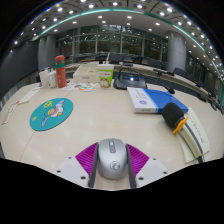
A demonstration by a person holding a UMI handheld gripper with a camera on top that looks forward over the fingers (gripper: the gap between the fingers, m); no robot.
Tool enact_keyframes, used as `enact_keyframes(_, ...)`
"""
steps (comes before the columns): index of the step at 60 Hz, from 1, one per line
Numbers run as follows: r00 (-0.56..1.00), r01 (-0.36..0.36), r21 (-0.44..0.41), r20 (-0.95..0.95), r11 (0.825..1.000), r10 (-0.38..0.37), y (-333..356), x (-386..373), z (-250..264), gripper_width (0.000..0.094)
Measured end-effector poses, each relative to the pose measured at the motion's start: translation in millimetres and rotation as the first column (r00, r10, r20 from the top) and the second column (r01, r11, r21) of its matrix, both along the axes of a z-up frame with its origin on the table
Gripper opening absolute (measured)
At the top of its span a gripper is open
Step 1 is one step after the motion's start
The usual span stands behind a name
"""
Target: Arrange mouse
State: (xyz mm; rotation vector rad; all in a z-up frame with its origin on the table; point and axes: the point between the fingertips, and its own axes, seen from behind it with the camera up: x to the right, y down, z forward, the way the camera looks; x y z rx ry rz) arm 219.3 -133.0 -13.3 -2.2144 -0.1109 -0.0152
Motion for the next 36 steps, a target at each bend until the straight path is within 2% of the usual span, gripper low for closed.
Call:
enact_keyframes(8,0.999,0.034,-0.011,0.013,0.999,-0.034,-1.6,0.6,-0.2,0.038)
enact_keyframes(17,0.996,0.086,-0.035,-0.008,0.996,-0.086,-2.8,-1.0,5.4,0.0364)
enact_keyframes(26,0.99,0.139,0.075,-0.008,0.987,-0.139,18.9,-15.7,80.5,0.0364)
enact_keyframes(36,0.983,0.183,0.229,-0.054,0.956,-0.175,66.3,-70.6,191.7,0.0364)
